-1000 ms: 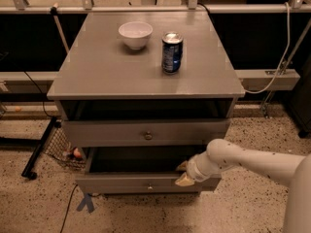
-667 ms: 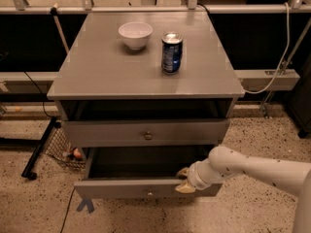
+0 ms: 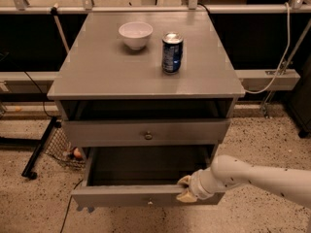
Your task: Open middle drawer
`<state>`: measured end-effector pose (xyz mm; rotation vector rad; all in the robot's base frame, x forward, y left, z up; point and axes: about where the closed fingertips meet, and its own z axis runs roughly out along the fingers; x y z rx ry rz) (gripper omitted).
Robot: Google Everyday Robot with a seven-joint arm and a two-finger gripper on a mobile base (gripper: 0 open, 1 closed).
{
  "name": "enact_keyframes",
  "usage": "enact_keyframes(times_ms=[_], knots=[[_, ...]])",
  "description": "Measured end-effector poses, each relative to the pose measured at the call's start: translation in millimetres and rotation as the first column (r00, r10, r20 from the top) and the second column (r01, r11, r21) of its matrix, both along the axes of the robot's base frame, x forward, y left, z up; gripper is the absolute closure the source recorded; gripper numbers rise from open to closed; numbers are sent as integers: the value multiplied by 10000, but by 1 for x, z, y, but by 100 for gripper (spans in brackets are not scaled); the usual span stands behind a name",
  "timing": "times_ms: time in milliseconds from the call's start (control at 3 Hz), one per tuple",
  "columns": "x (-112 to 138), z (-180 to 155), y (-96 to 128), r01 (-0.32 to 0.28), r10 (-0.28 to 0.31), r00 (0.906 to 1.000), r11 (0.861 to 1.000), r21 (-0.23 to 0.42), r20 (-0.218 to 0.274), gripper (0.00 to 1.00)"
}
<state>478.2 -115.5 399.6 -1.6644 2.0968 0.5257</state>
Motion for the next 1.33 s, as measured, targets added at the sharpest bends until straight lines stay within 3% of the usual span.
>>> enact_keyframes(times_ms=[333, 667, 1333], knots=[[-1, 4, 0, 7, -7, 10000, 10000, 4, -10, 100], [-21, -6, -3, 190, -185, 9992, 9997, 152, -349, 100], [-21, 1, -3, 194, -188, 9992, 9997, 155, -352, 100]])
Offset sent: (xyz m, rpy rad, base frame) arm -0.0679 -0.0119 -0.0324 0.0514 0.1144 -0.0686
